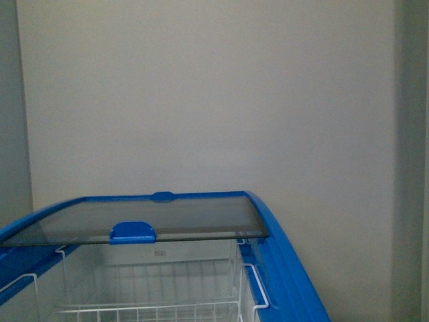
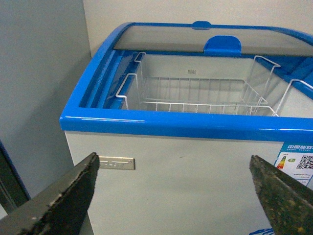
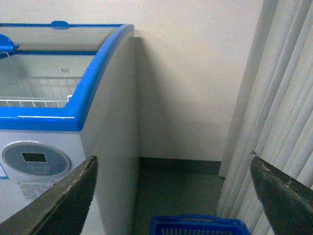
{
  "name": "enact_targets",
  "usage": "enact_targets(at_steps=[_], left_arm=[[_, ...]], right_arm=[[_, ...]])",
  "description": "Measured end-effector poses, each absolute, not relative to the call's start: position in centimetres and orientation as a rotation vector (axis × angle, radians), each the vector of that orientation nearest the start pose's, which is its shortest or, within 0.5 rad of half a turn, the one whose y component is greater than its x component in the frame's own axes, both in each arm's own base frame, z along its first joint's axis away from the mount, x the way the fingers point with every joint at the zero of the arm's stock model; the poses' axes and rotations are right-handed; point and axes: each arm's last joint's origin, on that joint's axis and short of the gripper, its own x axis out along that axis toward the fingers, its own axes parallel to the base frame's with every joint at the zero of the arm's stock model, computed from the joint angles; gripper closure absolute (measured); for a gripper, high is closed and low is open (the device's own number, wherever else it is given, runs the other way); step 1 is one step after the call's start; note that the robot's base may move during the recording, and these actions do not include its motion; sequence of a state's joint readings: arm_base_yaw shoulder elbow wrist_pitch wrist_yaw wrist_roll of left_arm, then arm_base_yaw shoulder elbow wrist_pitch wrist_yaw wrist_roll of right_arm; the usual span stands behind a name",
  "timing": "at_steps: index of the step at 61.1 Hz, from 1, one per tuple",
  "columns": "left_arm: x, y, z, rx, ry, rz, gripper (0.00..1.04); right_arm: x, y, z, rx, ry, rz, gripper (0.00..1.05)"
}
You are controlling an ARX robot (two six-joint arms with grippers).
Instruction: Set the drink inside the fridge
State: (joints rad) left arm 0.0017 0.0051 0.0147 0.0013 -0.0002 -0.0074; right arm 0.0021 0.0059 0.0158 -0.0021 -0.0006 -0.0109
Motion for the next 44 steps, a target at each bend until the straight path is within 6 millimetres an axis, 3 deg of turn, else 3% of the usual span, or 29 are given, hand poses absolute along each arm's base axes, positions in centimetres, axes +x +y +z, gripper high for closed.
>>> enact_targets(at_steps=[44], left_arm=[[9.71, 0.02, 16.82, -0.006, -0.011, 0.002, 0.08]], right_arm=[[9.71, 0.02, 16.82, -0.01, -0.008, 0.003, 0.07]])
